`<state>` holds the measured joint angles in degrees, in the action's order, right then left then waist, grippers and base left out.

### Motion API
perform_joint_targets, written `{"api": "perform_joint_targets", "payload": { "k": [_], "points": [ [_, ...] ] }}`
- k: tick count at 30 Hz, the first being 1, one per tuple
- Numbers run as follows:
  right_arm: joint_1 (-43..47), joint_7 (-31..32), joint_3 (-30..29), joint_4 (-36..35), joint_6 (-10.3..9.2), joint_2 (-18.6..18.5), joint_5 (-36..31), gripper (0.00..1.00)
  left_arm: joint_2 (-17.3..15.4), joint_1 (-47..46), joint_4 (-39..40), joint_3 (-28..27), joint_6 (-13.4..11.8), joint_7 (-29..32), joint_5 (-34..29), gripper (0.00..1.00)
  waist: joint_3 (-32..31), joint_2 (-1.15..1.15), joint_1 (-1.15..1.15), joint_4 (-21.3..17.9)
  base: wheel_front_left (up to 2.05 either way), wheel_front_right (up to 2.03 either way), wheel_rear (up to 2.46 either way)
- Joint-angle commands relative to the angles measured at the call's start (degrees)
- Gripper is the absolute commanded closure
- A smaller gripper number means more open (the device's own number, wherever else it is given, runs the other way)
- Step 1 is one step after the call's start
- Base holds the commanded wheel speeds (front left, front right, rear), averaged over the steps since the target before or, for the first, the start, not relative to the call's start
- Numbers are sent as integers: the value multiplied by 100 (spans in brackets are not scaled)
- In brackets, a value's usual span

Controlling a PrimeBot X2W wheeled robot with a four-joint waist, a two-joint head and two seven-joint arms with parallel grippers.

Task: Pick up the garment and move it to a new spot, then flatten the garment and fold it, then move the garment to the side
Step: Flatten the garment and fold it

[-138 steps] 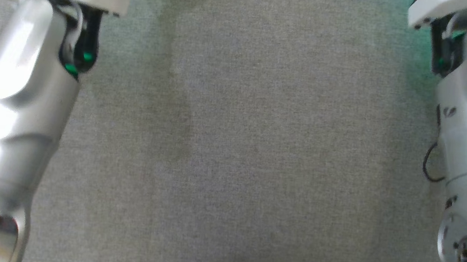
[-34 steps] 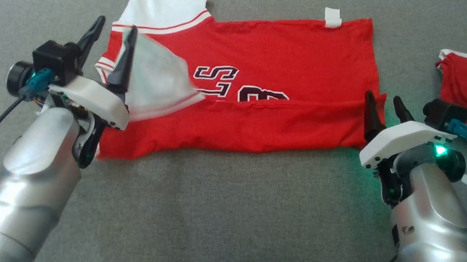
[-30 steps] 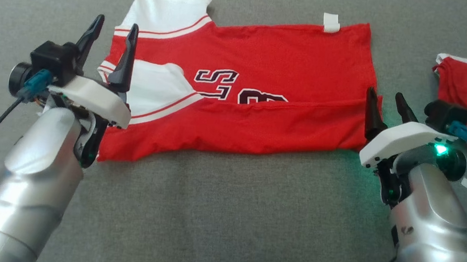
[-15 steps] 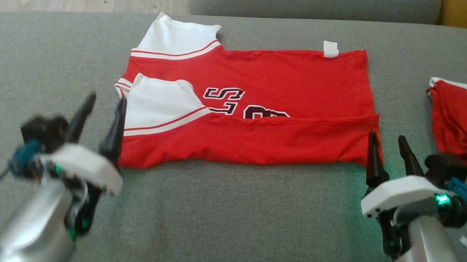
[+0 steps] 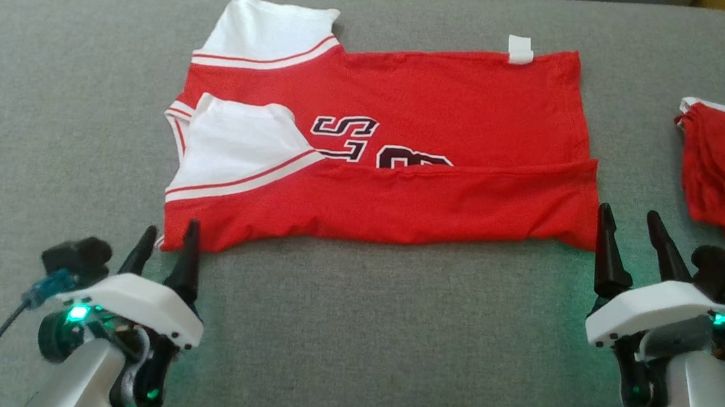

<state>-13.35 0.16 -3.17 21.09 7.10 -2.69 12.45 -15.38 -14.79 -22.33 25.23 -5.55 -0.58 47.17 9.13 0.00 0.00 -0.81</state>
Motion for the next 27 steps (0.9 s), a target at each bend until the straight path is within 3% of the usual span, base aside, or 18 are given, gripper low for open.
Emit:
{"api": "perform_joint_targets", "payload": {
  "k": [1, 7, 13, 14, 15, 18, 27],
  "points": [
    [-51, 85, 95, -283, 39, -19, -45, 0, -47, -196, 32, -365, -132, 41, 119, 0, 81, 0, 0, -42, 0, 0, 0],
    [-122, 196, 81, -358, 39, -19, -46, 0, 76, -233, -201, -461, -293, 195, 312, 0, 219, 0, 0, -66, 0, 0, 0],
    [-247, 291, 102, -192, 39, -19, -87, 0, 136, -323, -284, -450, -247, 241, 377, 1, 294, 0, 0, -50, 0, 0, 0],
    [-278, 318, 109, -136, 39, -19, -81, 0, 154, -347, -279, -444, -211, 233, 391, 23, 306, 0, 0, -45, 0, 0, 0],
    [-311, 344, 109, -69, 39, -19, -82, 0, 164, -369, -275, -442, -189, 214, 394, 54, 317, 0, 0, -39, 0, 0, 0],
    [-432, 445, 83, 188, 39, -19, -135, 0, 170, -453, -232, -448, -141, 96, 360, 100, 345, 0, 0, -15, 0, 0, 0],
    [-847, 635, 8, 1136, 39, -19, -39, 0, 105, -608, 100, -488, -48, -178, 275, 100, 393, 0, 0, 153, 0, 0, 0]
  ]
}}
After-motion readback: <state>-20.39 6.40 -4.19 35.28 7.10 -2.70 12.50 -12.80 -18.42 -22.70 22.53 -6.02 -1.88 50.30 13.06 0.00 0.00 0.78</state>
